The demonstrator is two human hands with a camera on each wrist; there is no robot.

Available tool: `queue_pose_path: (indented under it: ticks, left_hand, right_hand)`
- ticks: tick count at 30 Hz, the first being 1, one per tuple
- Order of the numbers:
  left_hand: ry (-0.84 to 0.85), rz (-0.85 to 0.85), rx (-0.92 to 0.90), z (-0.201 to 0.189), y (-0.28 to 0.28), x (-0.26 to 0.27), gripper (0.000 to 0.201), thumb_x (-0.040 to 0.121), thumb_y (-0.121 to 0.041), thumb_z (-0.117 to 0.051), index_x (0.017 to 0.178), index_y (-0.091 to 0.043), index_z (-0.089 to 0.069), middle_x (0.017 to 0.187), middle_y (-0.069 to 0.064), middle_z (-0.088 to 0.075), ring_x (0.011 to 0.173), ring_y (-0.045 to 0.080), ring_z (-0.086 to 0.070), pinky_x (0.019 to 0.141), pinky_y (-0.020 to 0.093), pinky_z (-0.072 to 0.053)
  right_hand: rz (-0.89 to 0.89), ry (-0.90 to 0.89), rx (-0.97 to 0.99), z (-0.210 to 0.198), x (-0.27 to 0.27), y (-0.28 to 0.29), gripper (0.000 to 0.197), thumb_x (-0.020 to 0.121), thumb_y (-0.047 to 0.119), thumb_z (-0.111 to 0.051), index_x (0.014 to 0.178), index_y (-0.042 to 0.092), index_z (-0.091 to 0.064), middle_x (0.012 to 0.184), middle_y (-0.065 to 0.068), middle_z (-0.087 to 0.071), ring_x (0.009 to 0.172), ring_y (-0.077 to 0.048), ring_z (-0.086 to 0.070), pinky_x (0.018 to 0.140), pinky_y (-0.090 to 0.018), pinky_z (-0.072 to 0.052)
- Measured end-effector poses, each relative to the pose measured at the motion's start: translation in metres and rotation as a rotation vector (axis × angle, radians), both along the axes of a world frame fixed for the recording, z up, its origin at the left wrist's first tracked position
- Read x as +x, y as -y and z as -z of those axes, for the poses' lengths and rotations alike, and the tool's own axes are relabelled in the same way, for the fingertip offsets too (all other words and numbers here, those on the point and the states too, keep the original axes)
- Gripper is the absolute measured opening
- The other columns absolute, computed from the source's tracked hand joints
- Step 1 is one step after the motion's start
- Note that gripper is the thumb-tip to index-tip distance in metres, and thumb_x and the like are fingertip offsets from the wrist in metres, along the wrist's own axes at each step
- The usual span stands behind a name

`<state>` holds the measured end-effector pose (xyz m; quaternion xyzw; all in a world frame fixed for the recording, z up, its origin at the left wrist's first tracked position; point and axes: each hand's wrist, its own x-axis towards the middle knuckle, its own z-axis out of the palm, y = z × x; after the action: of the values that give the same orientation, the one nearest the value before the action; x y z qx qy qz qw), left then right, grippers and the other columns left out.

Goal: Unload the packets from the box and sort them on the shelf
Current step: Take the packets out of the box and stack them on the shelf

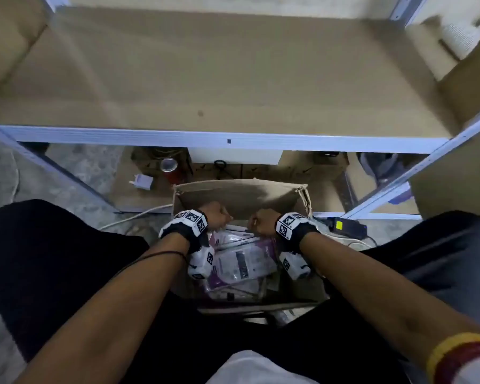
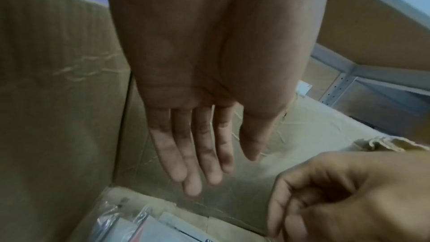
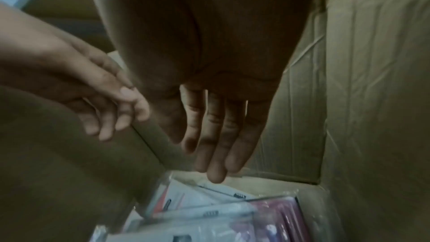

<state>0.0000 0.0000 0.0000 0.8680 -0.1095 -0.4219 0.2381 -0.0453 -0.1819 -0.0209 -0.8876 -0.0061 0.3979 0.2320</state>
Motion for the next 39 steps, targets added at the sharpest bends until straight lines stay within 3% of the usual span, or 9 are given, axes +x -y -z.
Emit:
queue_pose_path:
  ticks: [2, 8, 11, 16, 20, 23, 26, 32, 39]
  left_hand:
    - [-0.033, -0.041, 0.005, 0.008, 0.0, 0.006, 0.025, 0.097, -0.023, -0.057, 0.096, -0.003, -0.072, 0.09, 0.012, -0.072, 0.076, 0.022, -0.065, 0.074, 0.03, -0.053]
    - [-0.072, -0.072, 0.065, 0.023, -0.002, 0.006, 0.032, 0.099, -0.028, -0.057, 0.108, 0.0, -0.072, 0.103, 0.015, -0.074, 0.095, 0.03, -0.07, 0.09, 0.038, -0.057]
    - [-0.061, -0.078, 0.081, 0.03, -0.004, 0.006, 0.03, 0.098, -0.027, -0.059, 0.109, -0.003, -0.073, 0.101, 0.013, -0.075, 0.093, 0.031, -0.071, 0.088, 0.037, -0.058]
    - [-0.051, -0.085, 0.089, 0.032, -0.005, 0.005, 0.029, 0.097, -0.032, -0.061, 0.112, -0.011, -0.074, 0.105, 0.012, -0.076, 0.1, 0.029, -0.07, 0.092, 0.04, -0.056]
    - [-0.054, -0.123, 0.055, 0.034, -0.003, 0.002, 0.028, 0.097, -0.029, -0.06, 0.109, -0.007, -0.073, 0.103, 0.013, -0.076, 0.098, 0.029, -0.072, 0.092, 0.04, -0.057]
    - [-0.077, -0.136, 0.038, 0.035, -0.002, -0.002, 0.028, 0.098, -0.027, -0.059, 0.11, -0.005, -0.071, 0.103, 0.016, -0.075, 0.097, 0.031, -0.073, 0.092, 0.041, -0.057]
    - [-0.085, -0.153, 0.015, 0.034, -0.004, -0.005, 0.025, 0.098, -0.025, -0.06, 0.106, -0.005, -0.071, 0.101, 0.017, -0.075, 0.093, 0.033, -0.074, 0.09, 0.043, -0.058]
    - [-0.12, -0.188, -0.028, 0.033, -0.004, -0.007, 0.022, 0.098, -0.021, -0.059, 0.105, -0.003, -0.07, 0.102, 0.019, -0.074, 0.094, 0.037, -0.073, 0.086, 0.044, -0.06]
    - [-0.127, -0.205, -0.044, 0.037, -0.004, -0.009, 0.024, 0.098, -0.02, -0.057, 0.108, -0.001, -0.069, 0.096, 0.014, -0.072, 0.08, 0.031, -0.069, 0.079, 0.042, -0.058]
  right_hand:
    - [-0.017, 0.037, -0.048, 0.01, 0.004, -0.002, 0.02, 0.09, 0.016, -0.055, 0.091, 0.01, -0.074, 0.107, -0.013, -0.073, 0.09, -0.028, -0.069, 0.078, -0.03, -0.055]
    - [-0.171, 0.095, -0.033, 0.051, -0.005, -0.015, 0.026, 0.087, 0.008, -0.064, 0.111, 0.011, -0.073, 0.122, -0.009, -0.068, 0.108, -0.031, -0.064, 0.09, -0.032, -0.051]
    - [-0.221, 0.127, -0.061, 0.068, -0.011, -0.017, 0.031, 0.084, 0.007, -0.066, 0.115, 0.012, -0.07, 0.136, -0.006, -0.058, 0.113, -0.031, -0.061, 0.093, -0.034, -0.05]
    - [-0.288, 0.117, -0.161, 0.089, -0.021, -0.016, 0.041, 0.085, 0.016, -0.07, 0.125, 0.013, -0.061, 0.136, -0.015, -0.051, 0.121, -0.034, -0.055, 0.1, -0.04, -0.047]
    - [-0.274, 0.183, -0.205, 0.095, -0.029, -0.016, 0.056, 0.084, 0.014, -0.071, 0.135, 0.01, -0.048, 0.141, -0.018, -0.044, 0.127, -0.036, -0.048, 0.101, -0.041, -0.042]
    - [-0.284, 0.19, -0.258, 0.097, -0.035, -0.018, 0.051, 0.089, 0.013, -0.064, 0.137, 0.011, -0.048, 0.146, -0.019, -0.038, 0.133, -0.035, -0.041, 0.103, -0.043, -0.04]
    - [-0.293, 0.185, -0.31, 0.097, -0.038, -0.016, 0.04, 0.092, 0.013, -0.058, 0.132, 0.015, -0.057, 0.143, -0.015, -0.042, 0.133, -0.034, -0.04, 0.101, -0.045, -0.043]
    - [-0.245, 0.158, -0.317, 0.094, -0.043, -0.014, 0.033, 0.092, 0.008, -0.054, 0.122, 0.011, -0.064, 0.127, -0.012, -0.063, 0.118, -0.031, -0.06, 0.094, -0.039, -0.049]
    - [-0.207, 0.095, -0.19, 0.098, -0.048, -0.01, 0.045, 0.087, 0.01, -0.064, 0.13, 0.016, -0.054, 0.132, -0.011, -0.056, 0.123, -0.03, -0.055, 0.095, -0.034, -0.046]
